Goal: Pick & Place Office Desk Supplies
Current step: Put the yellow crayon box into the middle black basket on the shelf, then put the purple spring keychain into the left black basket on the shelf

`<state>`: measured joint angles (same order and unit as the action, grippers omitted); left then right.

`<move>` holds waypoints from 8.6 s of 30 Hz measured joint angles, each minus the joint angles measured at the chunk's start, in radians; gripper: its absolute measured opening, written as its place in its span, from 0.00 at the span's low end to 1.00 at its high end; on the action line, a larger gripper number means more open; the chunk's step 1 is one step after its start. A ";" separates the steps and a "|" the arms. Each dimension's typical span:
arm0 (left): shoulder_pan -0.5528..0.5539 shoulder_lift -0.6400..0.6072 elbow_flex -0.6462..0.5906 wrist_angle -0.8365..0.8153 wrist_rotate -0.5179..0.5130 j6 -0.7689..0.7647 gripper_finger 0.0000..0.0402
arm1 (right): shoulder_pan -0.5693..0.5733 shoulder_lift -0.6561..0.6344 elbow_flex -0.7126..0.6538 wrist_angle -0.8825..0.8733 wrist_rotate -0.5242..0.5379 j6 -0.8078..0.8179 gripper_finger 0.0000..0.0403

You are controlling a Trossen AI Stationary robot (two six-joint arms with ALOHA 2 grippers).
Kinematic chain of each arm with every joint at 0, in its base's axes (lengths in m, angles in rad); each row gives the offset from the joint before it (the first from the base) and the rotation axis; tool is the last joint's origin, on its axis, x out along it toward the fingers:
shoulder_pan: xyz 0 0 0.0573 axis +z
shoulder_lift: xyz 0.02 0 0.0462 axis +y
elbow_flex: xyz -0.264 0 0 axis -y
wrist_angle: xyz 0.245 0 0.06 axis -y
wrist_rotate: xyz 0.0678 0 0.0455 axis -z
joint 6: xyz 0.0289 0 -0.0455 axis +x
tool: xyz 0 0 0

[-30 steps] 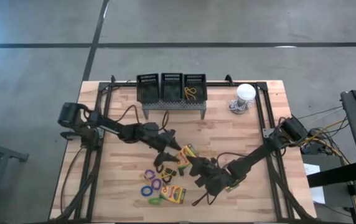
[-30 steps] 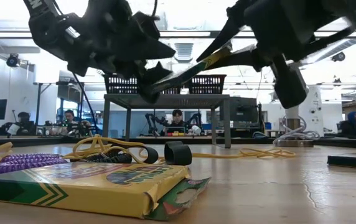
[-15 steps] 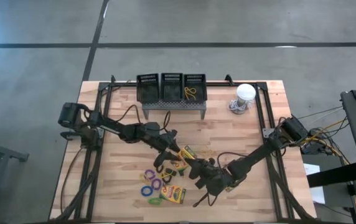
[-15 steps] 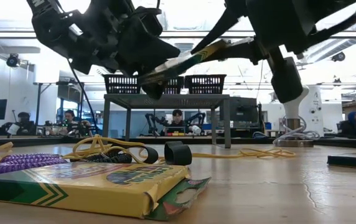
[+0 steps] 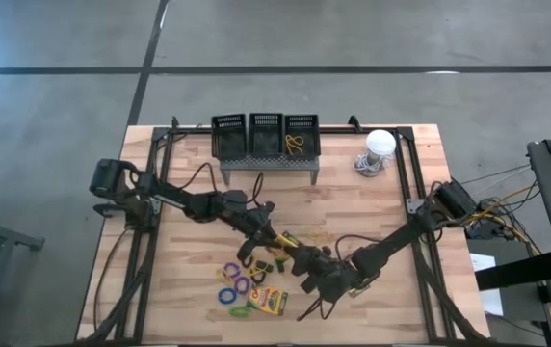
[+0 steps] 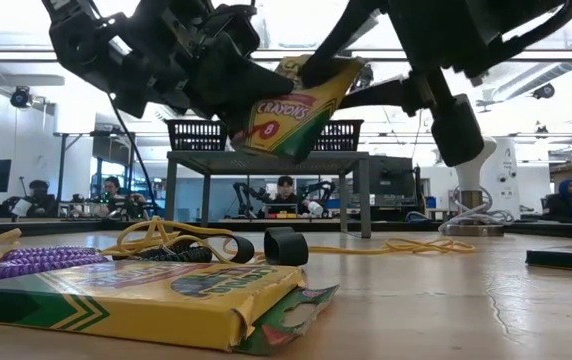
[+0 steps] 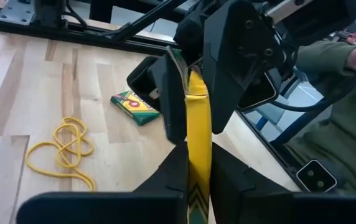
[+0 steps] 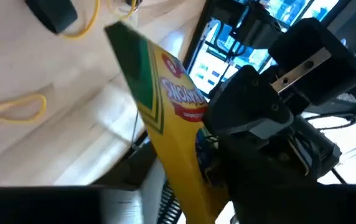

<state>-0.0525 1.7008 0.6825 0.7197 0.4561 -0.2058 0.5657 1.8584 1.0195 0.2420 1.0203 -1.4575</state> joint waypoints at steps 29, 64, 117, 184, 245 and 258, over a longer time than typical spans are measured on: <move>-0.273 -0.151 -0.001 -0.284 -0.859 0.302 0.11 | -0.231 -0.448 -0.370 0.255 -0.728 1.299 0.57; -0.292 -0.385 -0.014 -0.637 -0.861 0.032 0.48 | -0.344 -0.264 0.175 -0.414 -0.703 1.252 0.09; -0.314 -0.420 -0.262 -0.241 -0.962 -0.031 0.48 | -1.089 0.338 1.266 -1.092 -1.016 0.981 0.38; -0.233 0.038 0.172 -0.646 -0.886 -0.131 0.44 | -0.332 -0.460 -0.561 0.282 -0.808 1.295 0.40; -0.614 -0.232 0.137 -1.090 -1.062 -0.353 0.06 | -0.380 -0.261 -0.460 0.308 -0.791 1.190 0.31; -0.322 -0.371 0.398 -1.605 -1.527 -0.357 0.06 | -0.387 -0.262 -0.447 0.317 -0.781 1.032 0.28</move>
<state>-0.3747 1.3293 1.0808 -0.8849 -1.0710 -0.5630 0.1791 1.5967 0.5721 0.5586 0.2391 -0.4259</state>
